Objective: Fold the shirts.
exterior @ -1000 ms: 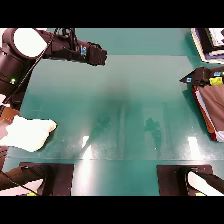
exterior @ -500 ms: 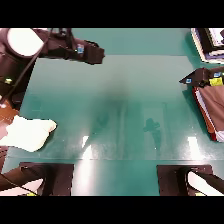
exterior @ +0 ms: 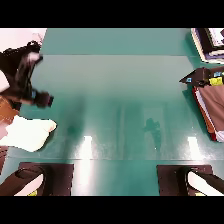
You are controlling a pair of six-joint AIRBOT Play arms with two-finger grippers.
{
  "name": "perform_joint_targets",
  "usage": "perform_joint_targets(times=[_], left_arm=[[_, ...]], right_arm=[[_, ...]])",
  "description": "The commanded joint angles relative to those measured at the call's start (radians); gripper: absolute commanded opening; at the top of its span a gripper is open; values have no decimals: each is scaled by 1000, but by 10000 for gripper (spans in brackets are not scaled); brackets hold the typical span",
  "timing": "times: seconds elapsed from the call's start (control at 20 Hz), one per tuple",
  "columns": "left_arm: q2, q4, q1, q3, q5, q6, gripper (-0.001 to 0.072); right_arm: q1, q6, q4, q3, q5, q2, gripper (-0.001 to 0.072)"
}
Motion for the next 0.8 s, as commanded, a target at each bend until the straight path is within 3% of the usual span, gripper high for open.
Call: perform_joint_targets(times=[0.0,0.25,0.3,0.35,0.4,0.45,0.55,0.75], left_arm=[[53,116,91,-262,16,-74,621],[53,133,133,-454,151,-145,619],[53,132,133,-457,146,-163,496],[53,131,133,-456,134,-163,247],[53,127,133,-453,120,-163,58],[53,126,133,-446,107,-162,20],[53,126,133,-394,80,-161,20],[53,117,122,-22,14,-159,19]], right_arm=[[0,0,0,0,-11,-1,18],[0,0,0,0,-13,-1,17],[0,0,0,0,-14,-1,17],[0,0,0,0,-15,-1,18],[0,0,0,0,-18,-1,18],[0,0,0,0,-22,-1,18],[0,0,1,0,-27,-1,18],[0,0,8,76,-25,-1,18]])
